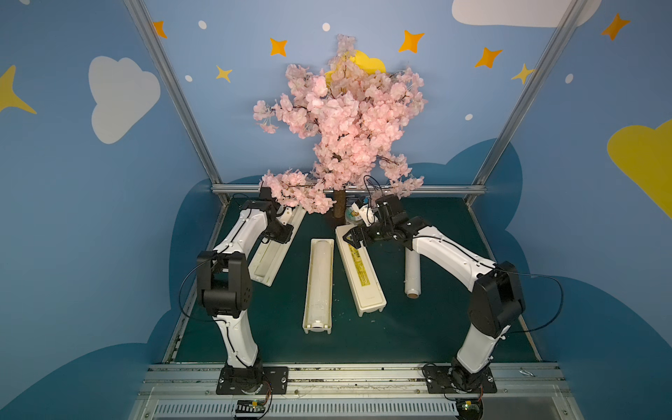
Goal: Put plastic wrap rolls into dispensers
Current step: Pick up the lid from the center of the board.
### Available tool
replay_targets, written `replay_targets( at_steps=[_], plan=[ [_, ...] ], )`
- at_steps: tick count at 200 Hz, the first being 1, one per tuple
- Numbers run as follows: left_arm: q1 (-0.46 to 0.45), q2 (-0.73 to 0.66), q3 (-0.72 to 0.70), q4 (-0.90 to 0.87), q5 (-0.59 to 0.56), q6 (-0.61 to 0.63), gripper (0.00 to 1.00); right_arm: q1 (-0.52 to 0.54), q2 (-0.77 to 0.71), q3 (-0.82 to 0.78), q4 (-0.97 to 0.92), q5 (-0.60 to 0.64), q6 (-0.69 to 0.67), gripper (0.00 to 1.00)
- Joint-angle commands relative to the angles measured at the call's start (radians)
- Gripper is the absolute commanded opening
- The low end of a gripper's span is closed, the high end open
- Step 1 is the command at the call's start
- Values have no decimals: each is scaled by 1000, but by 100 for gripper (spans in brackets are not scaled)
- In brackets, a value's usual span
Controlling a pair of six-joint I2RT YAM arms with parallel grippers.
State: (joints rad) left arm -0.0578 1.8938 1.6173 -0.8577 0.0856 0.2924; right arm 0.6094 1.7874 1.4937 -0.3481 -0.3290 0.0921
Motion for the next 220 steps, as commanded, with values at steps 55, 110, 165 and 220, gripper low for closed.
replay_targets(
  at_steps=[55, 110, 165, 220],
  plan=[
    [-44, -268, -266, 213, -175, 64, 3, -5, 0, -52, 192, -177, 56, 93],
    [-150, -438, -557, 509, -362, 268, 3, -10, 78, 47, 321, -344, 69, 93],
    [-209, -520, -714, 761, -528, 429, 3, -17, 152, 122, 373, -365, -49, 93],
    [-305, -585, -813, 948, -540, 576, 3, -42, 248, 243, 340, -434, -69, 93]
  ],
)
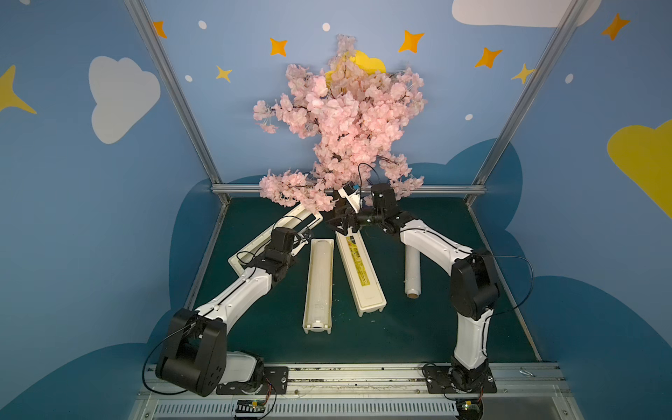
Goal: Put plastic wrap rolls into dispensers
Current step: Pick up the lid from the center of the board.
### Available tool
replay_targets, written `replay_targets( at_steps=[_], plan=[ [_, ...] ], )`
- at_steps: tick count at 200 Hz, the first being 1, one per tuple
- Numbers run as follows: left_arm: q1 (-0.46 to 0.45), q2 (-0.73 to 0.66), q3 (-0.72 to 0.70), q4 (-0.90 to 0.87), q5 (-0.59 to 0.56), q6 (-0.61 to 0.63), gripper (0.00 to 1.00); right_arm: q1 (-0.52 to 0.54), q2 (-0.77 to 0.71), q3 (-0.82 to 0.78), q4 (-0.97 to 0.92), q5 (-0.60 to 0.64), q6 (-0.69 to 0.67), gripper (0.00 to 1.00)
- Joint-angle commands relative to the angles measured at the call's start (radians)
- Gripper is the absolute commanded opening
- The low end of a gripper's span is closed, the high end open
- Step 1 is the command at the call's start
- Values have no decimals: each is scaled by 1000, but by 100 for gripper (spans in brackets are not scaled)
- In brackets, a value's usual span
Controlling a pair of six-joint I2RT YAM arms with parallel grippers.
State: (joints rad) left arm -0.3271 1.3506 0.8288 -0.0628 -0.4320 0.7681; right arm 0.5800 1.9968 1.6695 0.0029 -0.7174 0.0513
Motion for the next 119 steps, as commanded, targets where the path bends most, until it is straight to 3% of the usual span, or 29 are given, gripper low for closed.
replay_targets(
  at_steps=[1, 84, 119],
  plan=[
    [-37, -43, -26, 154, -21, 103, 3, -12, 40, 70, -16, -45, -30, 93],
    [-157, -96, -100, 313, -84, 234, 3, -76, 109, 122, -38, -221, 71, 93],
    [-197, -95, -109, 360, -77, 273, 3, -80, 89, 84, -72, -226, -3, 93]
  ],
)
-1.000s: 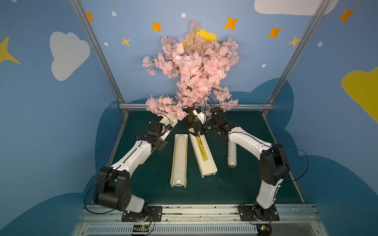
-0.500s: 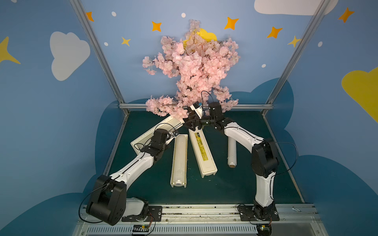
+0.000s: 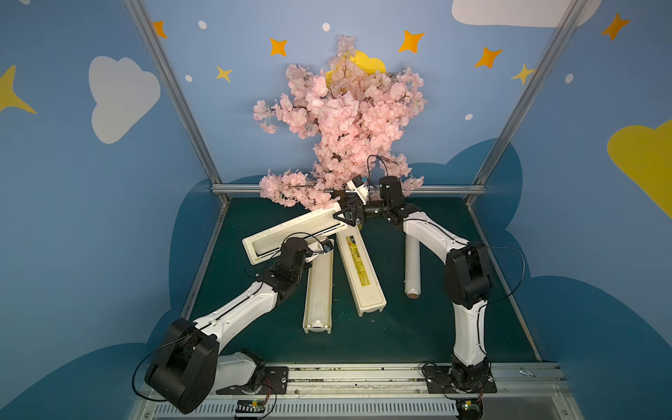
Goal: Put plastic wrap rolls into dispensers
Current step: Pick up the lid from the center of the board.
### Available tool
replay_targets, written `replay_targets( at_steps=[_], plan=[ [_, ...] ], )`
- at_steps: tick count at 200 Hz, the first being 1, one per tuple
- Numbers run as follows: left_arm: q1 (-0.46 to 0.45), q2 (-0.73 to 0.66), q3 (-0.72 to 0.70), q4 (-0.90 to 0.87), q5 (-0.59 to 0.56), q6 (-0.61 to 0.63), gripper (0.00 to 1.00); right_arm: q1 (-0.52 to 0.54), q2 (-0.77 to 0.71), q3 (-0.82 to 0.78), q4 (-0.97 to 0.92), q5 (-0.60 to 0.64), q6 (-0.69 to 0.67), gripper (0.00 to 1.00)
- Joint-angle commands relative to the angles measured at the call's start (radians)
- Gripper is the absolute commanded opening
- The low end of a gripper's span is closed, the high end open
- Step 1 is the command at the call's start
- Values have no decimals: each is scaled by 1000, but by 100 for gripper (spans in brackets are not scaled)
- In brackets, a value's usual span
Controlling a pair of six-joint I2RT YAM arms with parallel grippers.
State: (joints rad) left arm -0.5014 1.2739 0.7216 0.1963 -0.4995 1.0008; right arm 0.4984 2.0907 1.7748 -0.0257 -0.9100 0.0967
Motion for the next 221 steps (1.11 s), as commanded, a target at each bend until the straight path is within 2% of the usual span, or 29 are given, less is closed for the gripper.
replay_targets(
  at_steps=[1, 31, 65, 79, 97, 125, 135, 149, 169, 193, 207, 221],
  plan=[
    [-23, -18, -2, 100, -9, 41, 3, 2, -6, -22, -46, -29, -55, 93],
    [-41, -16, -17, 120, -2, 54, 3, -7, -69, -106, -19, 19, -166, 93],
    [-59, -18, -34, 176, -14, 87, 3, -30, -54, -88, -51, -78, -157, 90],
    [-60, -15, -34, 191, -15, 94, 3, -36, -49, -89, -38, -135, -147, 84],
    [-61, -5, -28, 202, -16, 95, 3, -40, -48, -95, -15, -195, -143, 68],
    [-62, 14, -18, 212, -20, 104, 5, -43, -38, -81, -55, -217, -156, 53],
    [-62, 22, -15, 213, -18, 104, 8, -46, -38, -81, -60, -218, -155, 49],
    [-62, 33, -8, 207, -18, 96, 17, -48, -38, -81, -61, -220, -155, 36],
    [-62, 47, 14, 155, -22, 61, 31, -50, -43, -82, -61, -215, -158, 28],
    [-62, 61, 22, 135, -25, 31, 48, -53, -52, -86, -51, -192, -161, 20],
    [-61, 63, 25, 126, -22, 4, 59, -54, -59, -96, -24, -183, -146, 20],
    [-57, 54, 52, 55, -1, -46, 62, -56, -69, -112, 17, -170, -123, 17]
  ],
)
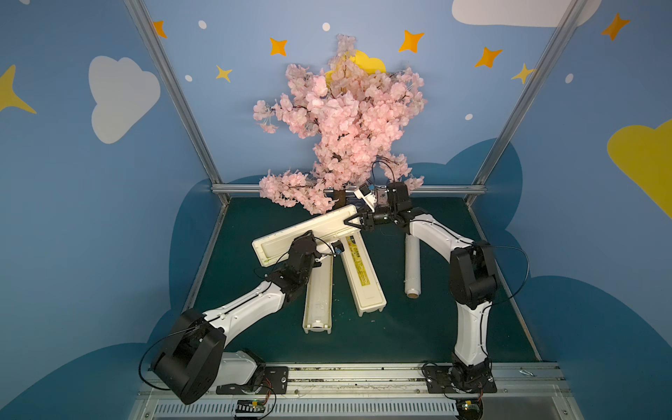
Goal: Put plastic wrap rolls into dispensers
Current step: Pick up the lid from the center of the board.
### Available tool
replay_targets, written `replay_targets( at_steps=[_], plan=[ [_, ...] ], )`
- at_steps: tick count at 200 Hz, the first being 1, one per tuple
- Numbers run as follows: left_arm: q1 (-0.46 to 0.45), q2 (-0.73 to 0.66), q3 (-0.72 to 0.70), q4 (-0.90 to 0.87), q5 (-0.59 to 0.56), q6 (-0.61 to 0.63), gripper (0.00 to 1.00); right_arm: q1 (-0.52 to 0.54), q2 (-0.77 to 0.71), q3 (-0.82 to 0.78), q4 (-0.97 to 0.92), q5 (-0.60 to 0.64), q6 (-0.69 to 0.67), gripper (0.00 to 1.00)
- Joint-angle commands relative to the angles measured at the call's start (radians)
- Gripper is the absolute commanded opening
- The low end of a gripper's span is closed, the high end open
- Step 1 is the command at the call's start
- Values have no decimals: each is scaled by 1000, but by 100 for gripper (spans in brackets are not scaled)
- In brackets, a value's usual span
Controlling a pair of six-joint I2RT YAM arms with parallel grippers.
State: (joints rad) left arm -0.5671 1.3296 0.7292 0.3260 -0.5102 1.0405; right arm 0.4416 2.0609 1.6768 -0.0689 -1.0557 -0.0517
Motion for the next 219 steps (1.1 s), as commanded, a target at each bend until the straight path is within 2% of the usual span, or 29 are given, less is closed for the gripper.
replay_targets(
  at_steps=[1, 19, 44, 53, 70, 84, 98, 122, 138, 173, 188, 219],
  plan=[
    [9, -2, 46, -82, 12, -90, 63, 1, -40, -15, 64, -23, 28, 18],
    [13, -37, 106, -242, 58, -208, 65, 0, -68, -61, 137, 13, 48, 18],
    [25, -118, 184, -488, 214, -407, 73, -1, -119, -124, 206, 95, 44, 17],
    [30, -141, 203, -538, 248, -481, 77, 0, -139, -157, 240, 134, 46, 17],
    [55, -166, 254, -653, 323, -624, 79, 2, -182, -212, 301, 199, 50, 17],
    [87, -173, 302, -736, 372, -770, 80, 7, -221, -260, 364, 245, 48, 17],
    [132, -179, 332, -789, 433, -929, 85, 18, -262, -317, 436, 295, 36, 17],
    [217, -193, 342, -800, 544, -1211, 85, 51, -330, -398, 459, 439, -56, 17],
    [263, -191, 348, -803, 611, -1386, 85, 71, -368, -472, 539, 519, -83, 16],
    [282, -201, 330, -744, 717, -1687, 86, 120, -409, -563, 613, 677, -152, 17],
    [282, -235, 282, -658, 781, -1771, 89, 120, -396, -578, 631, 741, -123, 17],
    [282, -260, 260, -679, 773, -1854, 92, 113, -384, -611, 724, 785, -56, 16]
  ],
)
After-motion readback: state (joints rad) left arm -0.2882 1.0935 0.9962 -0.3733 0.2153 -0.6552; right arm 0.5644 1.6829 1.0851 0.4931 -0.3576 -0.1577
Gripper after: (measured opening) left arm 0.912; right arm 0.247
